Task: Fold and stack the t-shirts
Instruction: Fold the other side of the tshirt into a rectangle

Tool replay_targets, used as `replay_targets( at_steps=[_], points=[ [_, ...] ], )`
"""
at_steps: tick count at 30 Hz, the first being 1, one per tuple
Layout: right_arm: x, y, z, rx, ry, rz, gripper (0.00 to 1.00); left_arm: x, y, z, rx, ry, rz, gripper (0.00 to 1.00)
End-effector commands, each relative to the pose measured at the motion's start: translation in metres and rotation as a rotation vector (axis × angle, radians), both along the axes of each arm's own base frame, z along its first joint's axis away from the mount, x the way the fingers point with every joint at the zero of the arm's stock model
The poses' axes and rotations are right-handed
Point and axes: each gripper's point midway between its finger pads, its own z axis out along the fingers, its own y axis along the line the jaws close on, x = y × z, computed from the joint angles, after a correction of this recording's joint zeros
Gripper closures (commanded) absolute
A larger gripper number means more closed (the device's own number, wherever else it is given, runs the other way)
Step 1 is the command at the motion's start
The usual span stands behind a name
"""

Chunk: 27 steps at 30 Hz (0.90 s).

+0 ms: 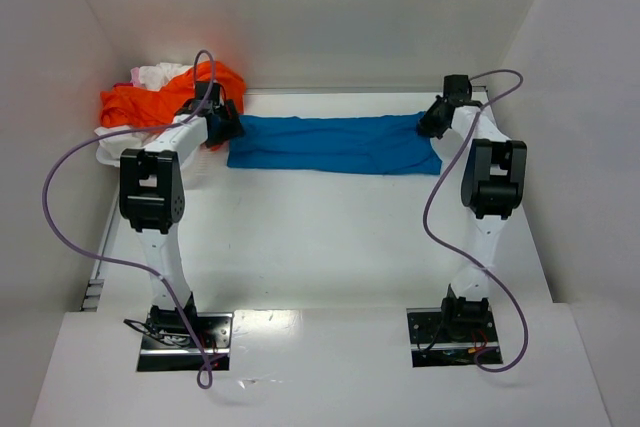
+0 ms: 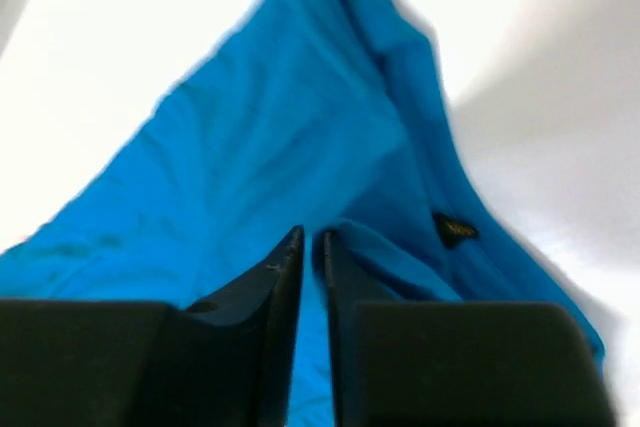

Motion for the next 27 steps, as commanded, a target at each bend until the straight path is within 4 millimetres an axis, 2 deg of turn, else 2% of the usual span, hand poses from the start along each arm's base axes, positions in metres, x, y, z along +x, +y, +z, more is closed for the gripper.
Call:
replay_targets(
  at_steps=[1,2,3,4,7,8,10,11,12,14,16,17,18,19,20,21,22,24,25,26,27],
  points=[
    [0.028,-0.009,0.036,-0.044,-0.125,0.051,0.77,0.018,-0.020,0.061,-0.051,-0.170,-0.092,0.23],
    [0.031,-0.009,0.034,-0.044,-0.125,0.052,0.75,0.017,-0.022,0.064,-0.051,-0.181,-0.111,0.21],
    [0.036,-0.010,0.043,-0.055,-0.150,0.060,0.72,0.016,-0.030,0.071,-0.053,-0.194,-0.126,0.18],
    [0.036,-0.008,0.047,-0.053,-0.151,0.078,0.63,0.011,-0.041,0.065,-0.072,-0.181,-0.157,0.16],
    [0.037,-0.008,0.047,-0.060,-0.143,0.087,0.51,0.007,-0.055,0.077,-0.104,-0.212,-0.214,0.12],
    [0.035,-0.008,0.057,-0.068,-0.152,0.094,0.40,0.003,-0.057,0.084,-0.112,-0.223,-0.223,0.11],
    [0.026,-0.017,0.058,-0.106,-0.134,0.058,0.27,-0.002,-0.063,0.088,-0.115,-0.228,-0.250,0.09],
    [0.021,-0.019,0.061,-0.117,-0.132,0.048,0.25,-0.006,-0.065,0.093,-0.119,-0.236,-0.269,0.09],
    [0.008,-0.018,0.066,-0.116,-0.127,0.049,0.25,-0.007,-0.068,0.093,-0.132,-0.236,-0.283,0.08],
    [-0.005,-0.016,0.070,-0.100,-0.126,0.030,0.26,-0.014,-0.077,0.102,-0.143,-0.255,-0.321,0.08],
    [-0.025,-0.008,0.072,-0.069,-0.134,0.042,0.31,-0.020,-0.086,0.104,-0.156,-0.255,-0.358,0.07],
    [-0.032,-0.007,0.071,-0.058,-0.128,0.030,0.31,-0.026,-0.092,0.101,-0.158,-0.245,-0.369,0.07],
    [-0.046,-0.005,0.056,-0.045,-0.097,0.020,0.34,-0.028,-0.099,0.101,-0.159,-0.246,-0.397,0.07],
    [-0.052,-0.002,0.064,-0.055,-0.114,0.020,0.34,-0.030,-0.099,0.096,-0.160,-0.235,-0.396,0.06],
    [-0.057,-0.001,0.063,-0.047,-0.114,0.011,0.34,-0.032,-0.104,0.101,-0.154,-0.246,-0.414,0.06],
    [-0.068,-0.001,0.051,-0.045,-0.085,0.012,0.34,-0.036,-0.103,0.092,-0.155,-0.224,-0.412,0.06],
    [-0.072,0.004,0.055,-0.039,-0.092,0.014,0.34,-0.040,-0.107,0.088,-0.157,-0.214,-0.421,0.06],
    [-0.081,0.005,0.043,-0.031,-0.066,0.008,0.34,-0.045,-0.108,0.086,-0.164,-0.206,-0.427,0.05],
    [-0.081,0.006,0.048,-0.025,-0.084,-0.001,0.35,-0.047,-0.108,0.080,-0.164,-0.192,-0.426,0.05],
    [-0.082,0.006,0.049,-0.026,-0.094,-0.001,0.35,-0.048,-0.108,0.084,-0.164,-0.201,-0.426,0.05],
    [-0.086,0.009,0.043,-0.015,-0.084,0.008,0.35,-0.050,-0.107,0.080,-0.164,-0.190,-0.426,0.05]
  ],
)
